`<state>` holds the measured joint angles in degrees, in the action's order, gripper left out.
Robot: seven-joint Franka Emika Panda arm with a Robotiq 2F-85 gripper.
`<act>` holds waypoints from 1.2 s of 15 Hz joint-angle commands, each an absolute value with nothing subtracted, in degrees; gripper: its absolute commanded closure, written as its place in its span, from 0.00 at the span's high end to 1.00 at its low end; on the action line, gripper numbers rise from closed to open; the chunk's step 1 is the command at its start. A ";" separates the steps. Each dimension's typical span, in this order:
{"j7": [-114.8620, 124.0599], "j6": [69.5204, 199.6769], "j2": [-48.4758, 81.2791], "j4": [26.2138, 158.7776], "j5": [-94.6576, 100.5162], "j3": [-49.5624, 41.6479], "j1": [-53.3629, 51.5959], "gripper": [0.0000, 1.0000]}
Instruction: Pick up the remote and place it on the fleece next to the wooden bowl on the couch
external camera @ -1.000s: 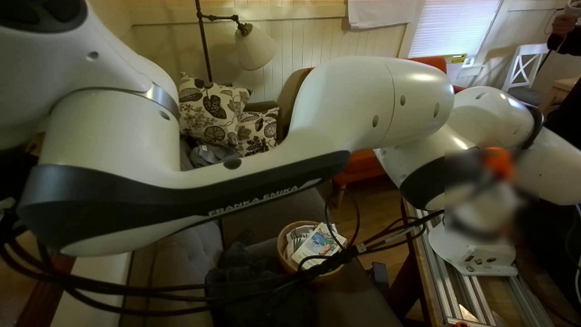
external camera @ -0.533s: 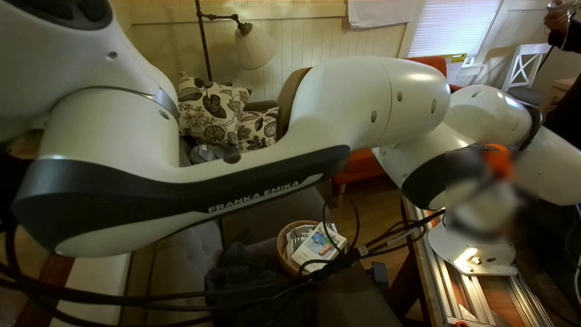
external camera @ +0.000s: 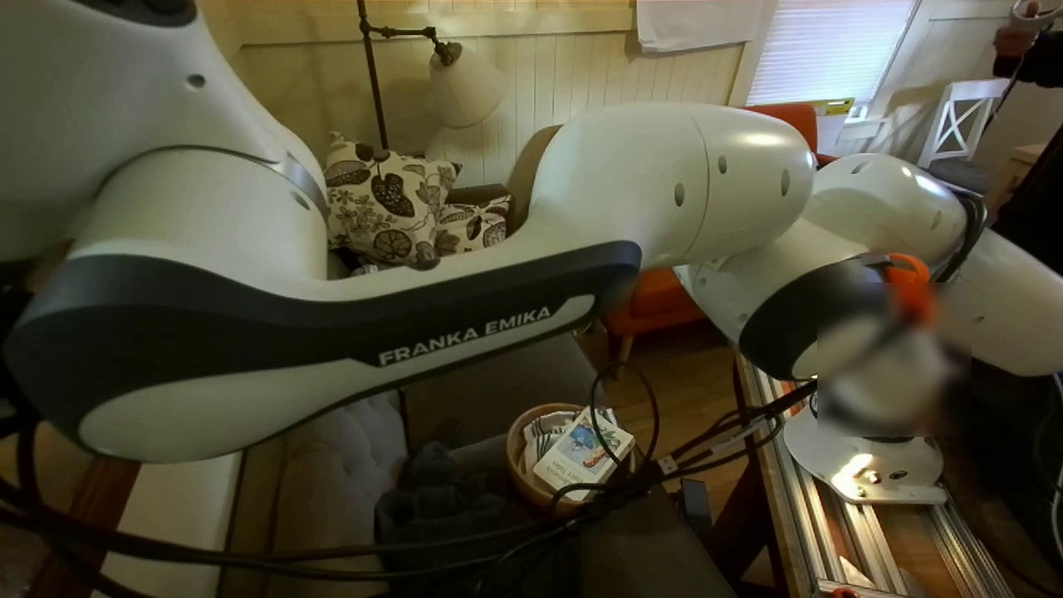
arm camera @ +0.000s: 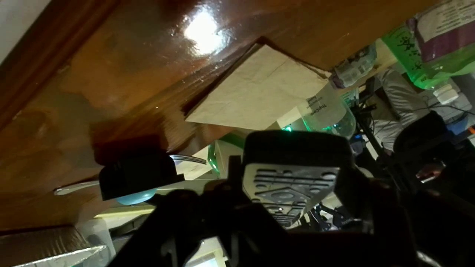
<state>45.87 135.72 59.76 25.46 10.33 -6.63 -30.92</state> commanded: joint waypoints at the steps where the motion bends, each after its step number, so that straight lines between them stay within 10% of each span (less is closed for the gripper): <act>1: 41.59 129.52 58.40 26.04 10.60 -6.36 -30.92 0.37; 11: 35.45 115.33 59.56 25.47 14.47 -9.43 -32.99 0.37; 12: 35.74 115.33 59.66 25.47 14.60 -9.58 -33.21 0.62; 18: 35.63 115.33 59.90 25.48 14.57 -9.48 -32.94 0.62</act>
